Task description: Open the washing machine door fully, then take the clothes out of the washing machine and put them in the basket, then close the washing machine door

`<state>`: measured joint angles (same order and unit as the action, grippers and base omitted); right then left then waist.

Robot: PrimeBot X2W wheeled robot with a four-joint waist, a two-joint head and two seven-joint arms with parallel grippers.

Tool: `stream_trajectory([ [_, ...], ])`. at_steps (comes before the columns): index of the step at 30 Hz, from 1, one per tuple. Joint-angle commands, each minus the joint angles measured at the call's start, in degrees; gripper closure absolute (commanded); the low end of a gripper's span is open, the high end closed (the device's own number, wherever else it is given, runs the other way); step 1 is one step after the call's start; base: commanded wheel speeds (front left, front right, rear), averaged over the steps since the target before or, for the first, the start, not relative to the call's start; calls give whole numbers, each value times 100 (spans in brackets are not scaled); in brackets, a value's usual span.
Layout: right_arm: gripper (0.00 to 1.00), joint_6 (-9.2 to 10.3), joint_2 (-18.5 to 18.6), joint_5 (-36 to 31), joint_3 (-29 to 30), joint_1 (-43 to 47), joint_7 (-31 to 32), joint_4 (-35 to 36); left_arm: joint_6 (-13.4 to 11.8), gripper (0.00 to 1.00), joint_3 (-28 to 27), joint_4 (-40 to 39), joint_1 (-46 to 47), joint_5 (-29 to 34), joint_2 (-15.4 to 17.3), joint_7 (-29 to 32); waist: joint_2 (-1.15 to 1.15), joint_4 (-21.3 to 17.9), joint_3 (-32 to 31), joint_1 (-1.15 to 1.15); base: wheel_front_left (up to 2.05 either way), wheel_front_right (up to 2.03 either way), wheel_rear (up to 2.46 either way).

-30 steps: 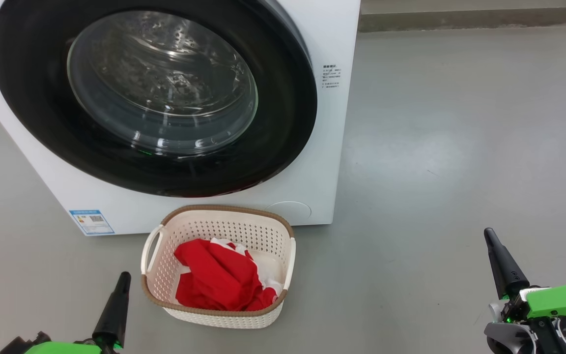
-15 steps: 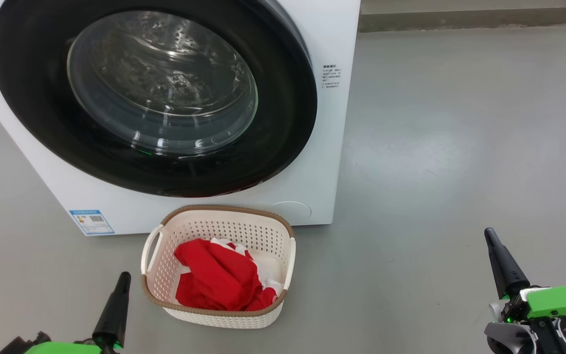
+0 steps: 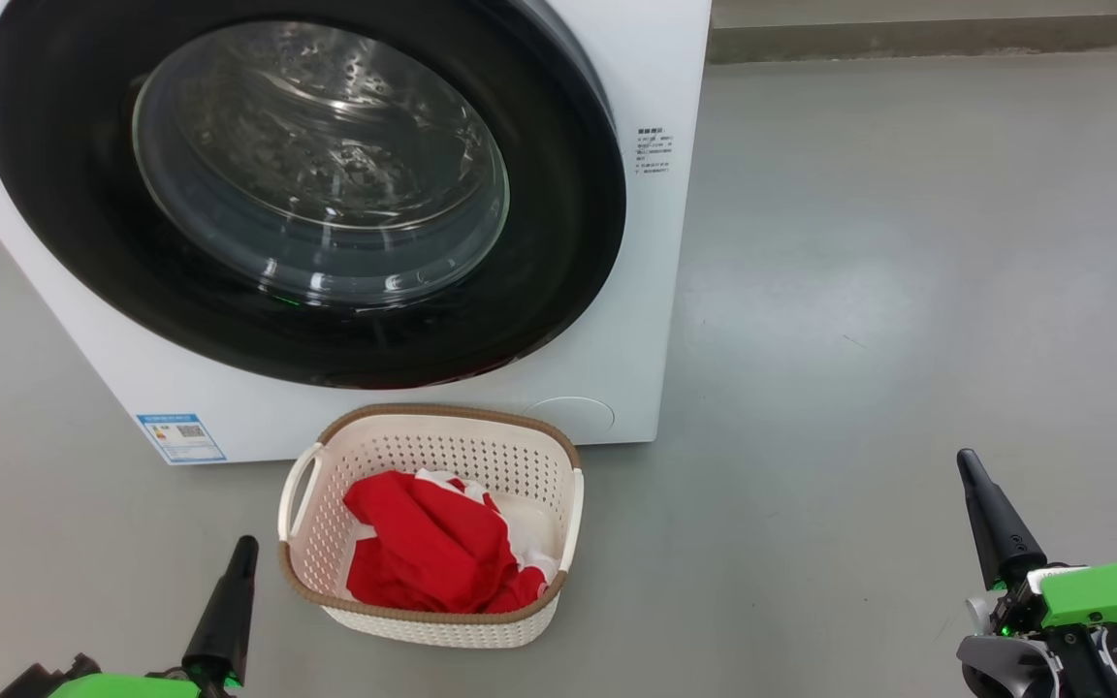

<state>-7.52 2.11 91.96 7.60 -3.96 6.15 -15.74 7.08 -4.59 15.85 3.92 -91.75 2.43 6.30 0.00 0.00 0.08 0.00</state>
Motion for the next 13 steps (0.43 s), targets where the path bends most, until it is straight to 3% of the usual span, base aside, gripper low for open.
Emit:
stream_trajectory([
  [1, 100, 3, 77, 14, -99, -250, 39, 149, 41, 100, -200, -157, 255, -36, 44, 23, 0, 0, 0, 0, 0, 0, 0],
  [13, 100, 3, 77, 13, -99, -250, 39, 149, 41, 100, -200, -157, 255, -36, 44, 22, 0, 0, 0, 0, 0, 0, 0],
])
